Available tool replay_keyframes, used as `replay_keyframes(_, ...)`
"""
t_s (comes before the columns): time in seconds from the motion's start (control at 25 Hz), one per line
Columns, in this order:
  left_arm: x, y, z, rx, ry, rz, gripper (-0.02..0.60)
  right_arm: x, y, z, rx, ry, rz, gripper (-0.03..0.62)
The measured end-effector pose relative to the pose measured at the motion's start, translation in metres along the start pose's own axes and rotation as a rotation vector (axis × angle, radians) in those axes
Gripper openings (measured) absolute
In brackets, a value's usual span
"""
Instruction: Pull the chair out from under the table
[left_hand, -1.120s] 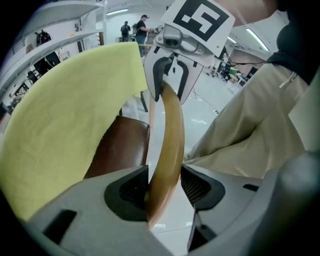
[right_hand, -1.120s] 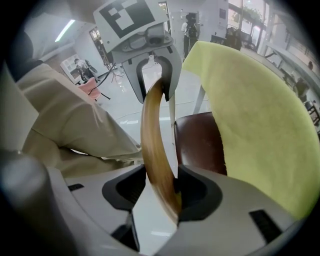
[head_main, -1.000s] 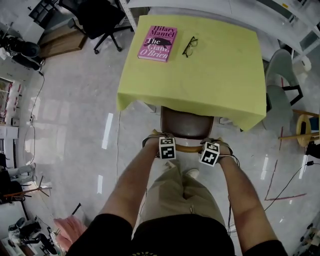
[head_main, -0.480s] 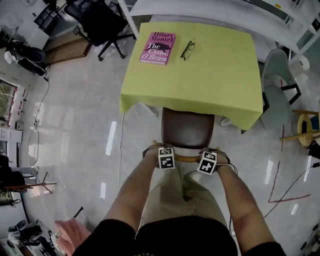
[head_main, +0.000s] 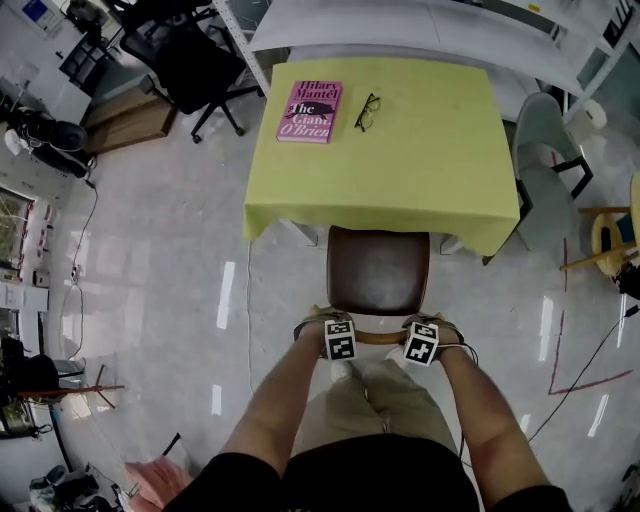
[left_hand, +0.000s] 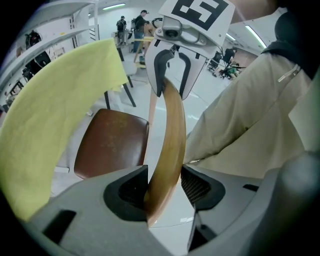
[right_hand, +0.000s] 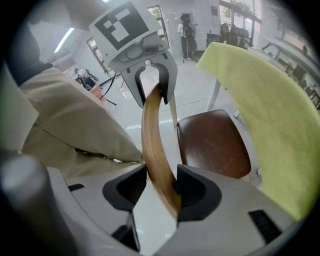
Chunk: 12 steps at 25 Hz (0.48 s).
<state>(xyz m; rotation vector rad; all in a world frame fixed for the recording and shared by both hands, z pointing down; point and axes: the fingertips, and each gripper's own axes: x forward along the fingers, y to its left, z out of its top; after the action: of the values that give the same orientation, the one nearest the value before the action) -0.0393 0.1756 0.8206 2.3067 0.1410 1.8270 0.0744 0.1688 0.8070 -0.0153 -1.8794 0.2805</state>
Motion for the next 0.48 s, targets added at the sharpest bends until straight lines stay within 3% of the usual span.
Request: replay_keyframes(0.48, 0.002, -0.033, -0.025, 0.063, 0.029, -0.007, 0.196, 0.015, 0.044, 0.012, 0.045, 0.035, -0.001, 0.179)
